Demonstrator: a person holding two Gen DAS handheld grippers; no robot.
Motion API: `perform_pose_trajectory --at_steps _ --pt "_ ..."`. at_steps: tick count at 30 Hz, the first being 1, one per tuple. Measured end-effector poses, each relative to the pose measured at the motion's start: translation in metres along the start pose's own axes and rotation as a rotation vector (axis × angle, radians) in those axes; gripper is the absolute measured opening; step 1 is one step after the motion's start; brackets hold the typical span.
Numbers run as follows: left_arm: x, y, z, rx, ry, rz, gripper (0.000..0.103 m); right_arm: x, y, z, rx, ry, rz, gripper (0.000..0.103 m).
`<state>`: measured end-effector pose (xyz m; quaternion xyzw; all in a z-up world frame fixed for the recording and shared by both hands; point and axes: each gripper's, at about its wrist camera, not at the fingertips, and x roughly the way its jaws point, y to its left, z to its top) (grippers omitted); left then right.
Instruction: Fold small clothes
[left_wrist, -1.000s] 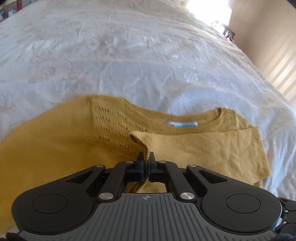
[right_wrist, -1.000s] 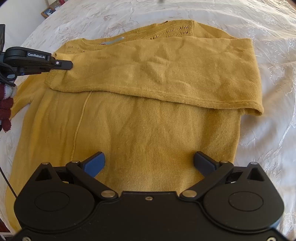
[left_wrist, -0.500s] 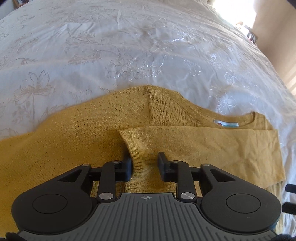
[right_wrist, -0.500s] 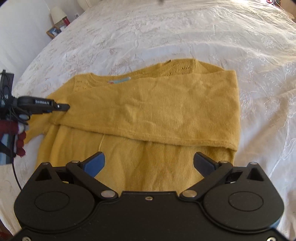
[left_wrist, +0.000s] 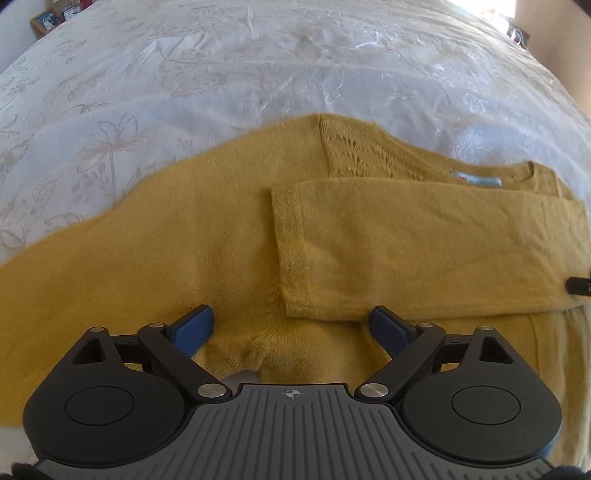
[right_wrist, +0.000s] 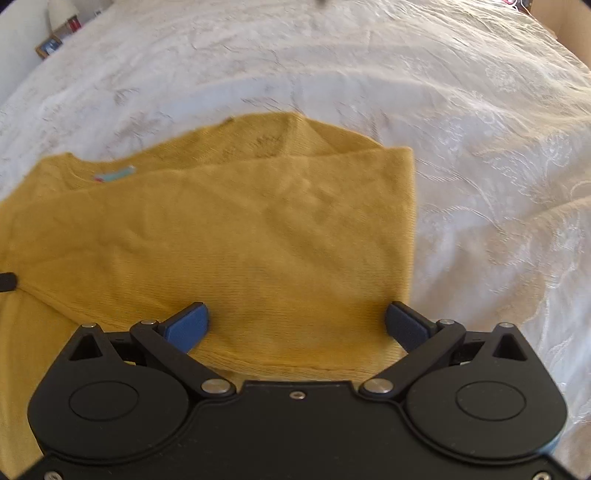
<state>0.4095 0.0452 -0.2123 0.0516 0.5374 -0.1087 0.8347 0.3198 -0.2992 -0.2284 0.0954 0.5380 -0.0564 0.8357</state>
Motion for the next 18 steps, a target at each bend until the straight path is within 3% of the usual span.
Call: perform_pose_trajectory --at_steps 2,5,12,15,18 --pt "-0.008 0.006 -0.005 -0.010 -0.004 0.010 0.094 -0.009 -0.014 -0.002 0.072 -0.011 0.006 0.102" --pt "-0.023 0.018 -0.016 -0.068 -0.029 -0.037 0.094 -0.027 -0.030 -0.012 0.140 -0.043 0.035 0.102" --pt "-0.018 0.025 -0.025 -0.107 -0.006 -0.083 0.092 -0.049 -0.038 -0.041 0.161 -0.038 0.043 0.102" --pt "-0.013 0.025 -0.019 -0.195 -0.012 -0.101 0.078 -0.053 -0.037 -0.045 0.159 -0.037 0.065 0.102" --pt "-0.013 0.020 -0.015 -0.234 0.001 -0.048 0.068 -0.050 -0.033 -0.043 0.157 -0.035 0.080 0.102"
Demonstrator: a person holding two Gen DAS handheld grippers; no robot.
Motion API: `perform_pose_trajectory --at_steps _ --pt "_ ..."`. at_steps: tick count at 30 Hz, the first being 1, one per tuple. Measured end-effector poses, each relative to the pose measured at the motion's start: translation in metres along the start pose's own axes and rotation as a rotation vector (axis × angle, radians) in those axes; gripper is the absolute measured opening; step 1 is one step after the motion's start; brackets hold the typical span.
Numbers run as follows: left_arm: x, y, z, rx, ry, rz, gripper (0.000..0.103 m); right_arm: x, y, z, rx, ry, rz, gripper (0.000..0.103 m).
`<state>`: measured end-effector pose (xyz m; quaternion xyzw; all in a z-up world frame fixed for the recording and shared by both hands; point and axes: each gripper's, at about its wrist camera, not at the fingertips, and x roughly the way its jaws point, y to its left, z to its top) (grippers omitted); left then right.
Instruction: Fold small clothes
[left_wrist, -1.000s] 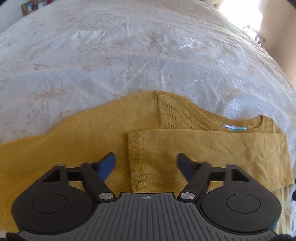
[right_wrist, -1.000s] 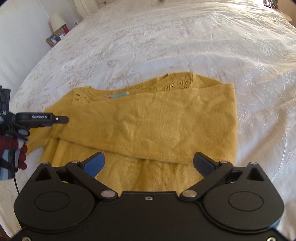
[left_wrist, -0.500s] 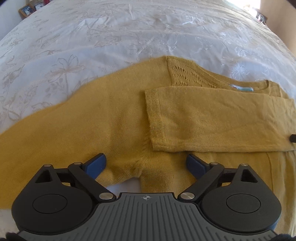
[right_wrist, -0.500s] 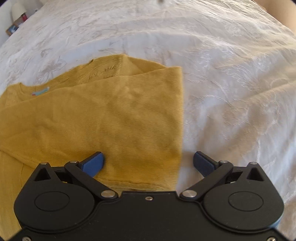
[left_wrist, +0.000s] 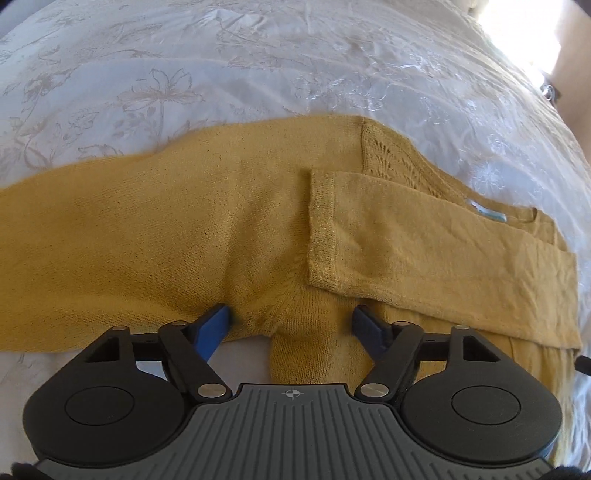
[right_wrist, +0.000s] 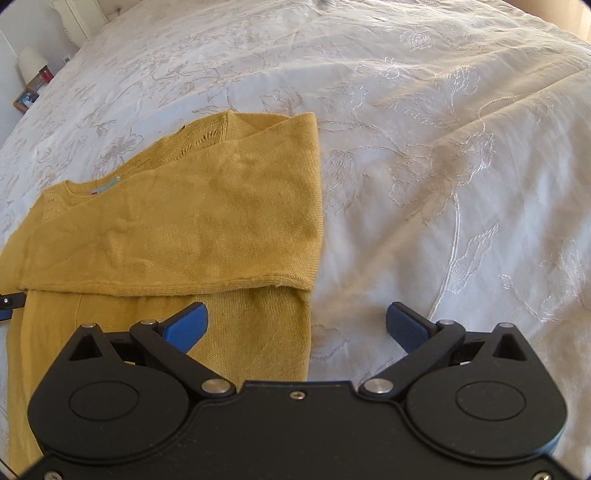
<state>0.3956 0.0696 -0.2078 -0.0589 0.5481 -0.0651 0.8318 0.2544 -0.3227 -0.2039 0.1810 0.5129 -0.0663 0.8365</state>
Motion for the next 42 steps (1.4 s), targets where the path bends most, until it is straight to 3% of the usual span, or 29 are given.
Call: perform_pose_trajectory --at_steps 3,6,13,16,18,20,23,25,26,28,29,30,35,42 --pt "-0.004 -0.002 -0.005 0.001 -0.009 0.016 0.043 0.002 0.001 -0.002 -0.002 0.010 0.010 0.102" --pt "-0.003 -0.002 -0.008 0.063 -0.011 0.073 0.018 0.009 0.001 -0.002 -0.002 0.025 0.017 0.102" --pt "0.000 -0.003 -0.007 0.124 -0.018 0.162 0.018 0.018 0.003 0.000 0.011 0.046 0.011 0.103" --pt "0.000 -0.005 -0.010 0.095 -0.030 0.175 0.019 0.023 0.009 0.000 -0.006 0.058 -0.023 0.099" --pt "-0.001 -0.002 -0.011 0.077 -0.034 0.165 0.020 0.023 0.017 0.002 -0.064 0.051 -0.049 0.059" --pt "-0.003 0.001 -0.011 0.071 -0.033 0.146 0.020 0.023 0.021 0.005 -0.116 0.063 -0.093 0.034" --pt "-0.007 0.008 -0.012 0.058 -0.027 0.113 0.028 0.025 0.018 0.007 -0.106 0.056 -0.149 0.030" --pt "-0.012 0.013 -0.013 0.031 -0.022 0.093 0.039 0.023 0.016 0.008 -0.079 0.048 -0.169 0.032" --pt "-0.016 0.017 -0.015 0.013 -0.017 0.080 0.044 0.021 0.016 0.008 -0.068 0.043 -0.168 0.039" --pt "-0.023 0.028 -0.024 -0.023 -0.002 0.060 0.071 0.013 0.017 0.007 -0.056 0.029 -0.170 0.058" --pt "-0.027 0.034 -0.029 -0.040 -0.003 0.056 0.074 0.010 0.018 0.006 -0.057 0.020 -0.169 0.070" --pt "-0.032 0.041 -0.034 -0.057 -0.006 0.052 0.076 0.003 0.020 0.004 -0.059 0.009 -0.164 0.079" --pt "-0.061 0.080 -0.061 -0.157 -0.026 0.073 0.082 -0.023 0.035 -0.009 -0.070 -0.013 -0.110 0.101" --pt "-0.103 0.143 -0.090 -0.304 -0.090 0.127 0.086 -0.037 0.097 -0.048 -0.166 0.046 0.031 0.102"
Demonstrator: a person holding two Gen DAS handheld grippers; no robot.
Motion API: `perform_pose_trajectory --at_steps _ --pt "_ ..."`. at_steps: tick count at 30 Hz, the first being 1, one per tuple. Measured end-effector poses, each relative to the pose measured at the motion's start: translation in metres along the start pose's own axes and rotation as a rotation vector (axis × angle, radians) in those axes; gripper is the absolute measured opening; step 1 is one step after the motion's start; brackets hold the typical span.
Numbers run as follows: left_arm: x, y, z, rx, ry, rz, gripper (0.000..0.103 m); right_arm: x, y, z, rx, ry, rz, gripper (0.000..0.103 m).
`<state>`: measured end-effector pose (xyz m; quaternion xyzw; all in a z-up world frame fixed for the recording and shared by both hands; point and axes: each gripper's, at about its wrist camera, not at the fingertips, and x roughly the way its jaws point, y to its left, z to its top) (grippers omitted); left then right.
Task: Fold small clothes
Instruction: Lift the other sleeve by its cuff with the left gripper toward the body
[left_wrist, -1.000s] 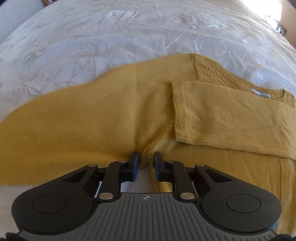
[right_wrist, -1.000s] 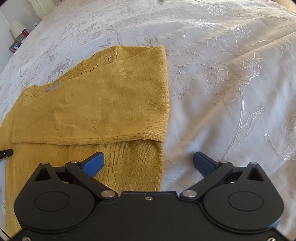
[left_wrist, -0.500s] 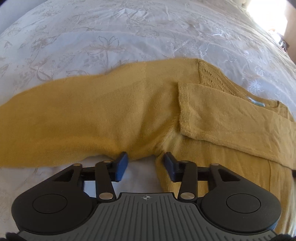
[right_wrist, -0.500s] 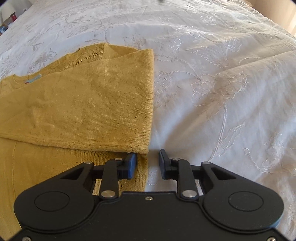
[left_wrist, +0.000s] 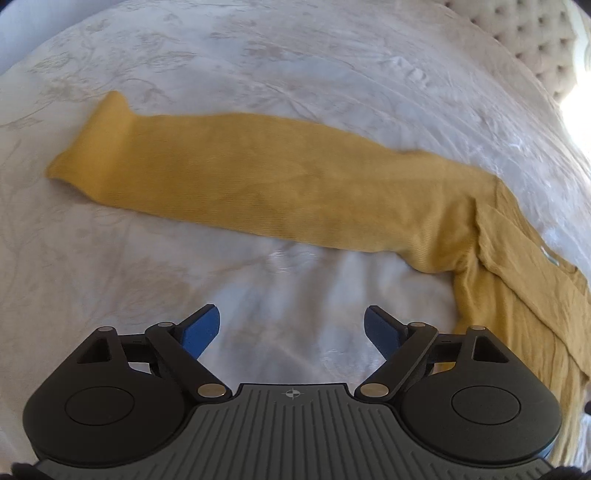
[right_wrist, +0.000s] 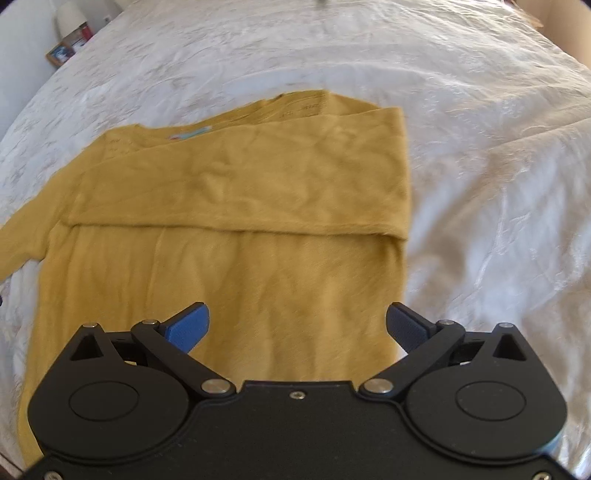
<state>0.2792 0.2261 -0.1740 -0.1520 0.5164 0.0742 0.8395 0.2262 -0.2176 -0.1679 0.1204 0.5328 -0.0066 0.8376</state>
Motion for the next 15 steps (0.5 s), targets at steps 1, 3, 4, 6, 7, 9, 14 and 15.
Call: perform_pose_trajectory --at_steps 1,3,4,6,7,9,14,15 --pt "-0.004 0.009 0.001 -0.018 -0.009 0.008 0.086 -0.001 0.011 -0.004 -0.016 0.007 0.022 0.102" --pt "-0.010 0.028 0.004 -0.048 -0.028 0.022 0.086 0.000 0.033 -0.011 -0.049 0.021 0.064 0.102" --pt "-0.012 0.036 0.006 -0.061 -0.038 0.027 0.086 0.000 0.043 -0.014 -0.060 0.025 0.078 0.102" --pt "-0.016 0.054 0.011 -0.094 -0.054 0.035 0.086 0.000 0.062 -0.018 -0.081 0.031 0.100 0.102" --pt "-0.017 0.064 0.014 -0.113 -0.062 0.037 0.086 -0.001 0.070 -0.019 -0.091 0.033 0.109 0.102" --pt "-0.018 0.081 0.021 -0.158 -0.080 0.036 0.086 -0.001 0.084 -0.019 -0.111 0.036 0.120 0.102" --pt "-0.008 0.118 0.045 -0.265 -0.132 0.029 0.086 -0.005 0.104 -0.018 -0.135 0.035 0.112 0.102" --pt "-0.004 0.124 0.050 -0.283 -0.143 0.025 0.086 -0.005 0.105 -0.017 -0.133 0.037 0.107 0.102"
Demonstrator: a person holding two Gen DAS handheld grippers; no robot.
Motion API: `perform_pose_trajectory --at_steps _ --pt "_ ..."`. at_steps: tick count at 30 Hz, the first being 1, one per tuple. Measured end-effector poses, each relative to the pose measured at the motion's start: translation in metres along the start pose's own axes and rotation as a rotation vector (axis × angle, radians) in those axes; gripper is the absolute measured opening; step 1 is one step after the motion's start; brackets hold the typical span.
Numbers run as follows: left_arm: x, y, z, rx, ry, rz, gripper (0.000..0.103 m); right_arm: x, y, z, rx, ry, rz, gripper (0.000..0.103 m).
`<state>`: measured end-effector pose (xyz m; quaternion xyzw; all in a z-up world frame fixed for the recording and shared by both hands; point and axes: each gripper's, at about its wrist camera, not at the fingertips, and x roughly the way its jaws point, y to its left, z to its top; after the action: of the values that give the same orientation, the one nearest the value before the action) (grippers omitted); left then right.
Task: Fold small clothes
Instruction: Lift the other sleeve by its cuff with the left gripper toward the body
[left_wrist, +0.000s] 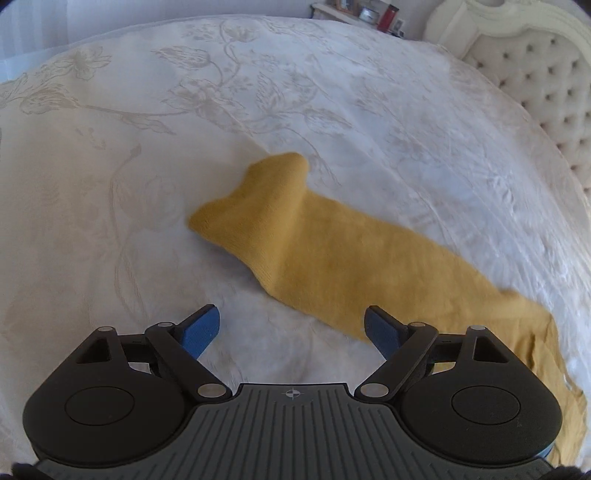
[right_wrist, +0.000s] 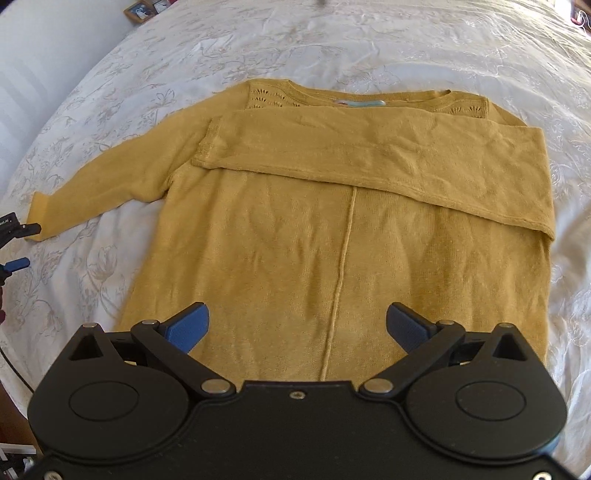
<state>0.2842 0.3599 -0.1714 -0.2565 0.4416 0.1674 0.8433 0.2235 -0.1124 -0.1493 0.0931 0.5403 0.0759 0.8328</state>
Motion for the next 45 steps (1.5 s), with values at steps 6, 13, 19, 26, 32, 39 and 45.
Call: perform_pose_trajectory --at_steps 6,13,19,26,32,39,45 --pt "0.029 0.011 0.024 -0.035 -0.028 -0.015 0.086 0.003 0.007 0.003 0.016 0.027 -0.031 0.102" --pt "0.034 0.009 0.042 -0.058 -0.032 0.002 0.007 0.003 0.009 0.004 0.012 0.037 -0.023 0.102" --pt "-0.022 -0.038 0.055 0.030 -0.181 -0.100 0.006 0.001 -0.003 0.001 0.056 0.017 -0.004 0.102" --pt "-0.100 -0.158 0.057 0.256 -0.323 -0.335 0.007 -0.001 -0.023 -0.005 0.102 -0.004 0.029 0.102" --pt "-0.130 -0.272 0.021 0.380 -0.322 -0.557 0.007 -0.010 -0.045 -0.012 0.127 -0.039 0.051 0.102" --pt "-0.106 -0.388 -0.067 0.521 -0.175 -0.724 0.007 -0.029 -0.083 -0.028 0.202 -0.092 0.030 0.102" --pt "-0.068 -0.443 -0.156 0.699 0.028 -0.779 0.051 -0.040 -0.117 -0.042 0.277 -0.094 0.004 0.102"
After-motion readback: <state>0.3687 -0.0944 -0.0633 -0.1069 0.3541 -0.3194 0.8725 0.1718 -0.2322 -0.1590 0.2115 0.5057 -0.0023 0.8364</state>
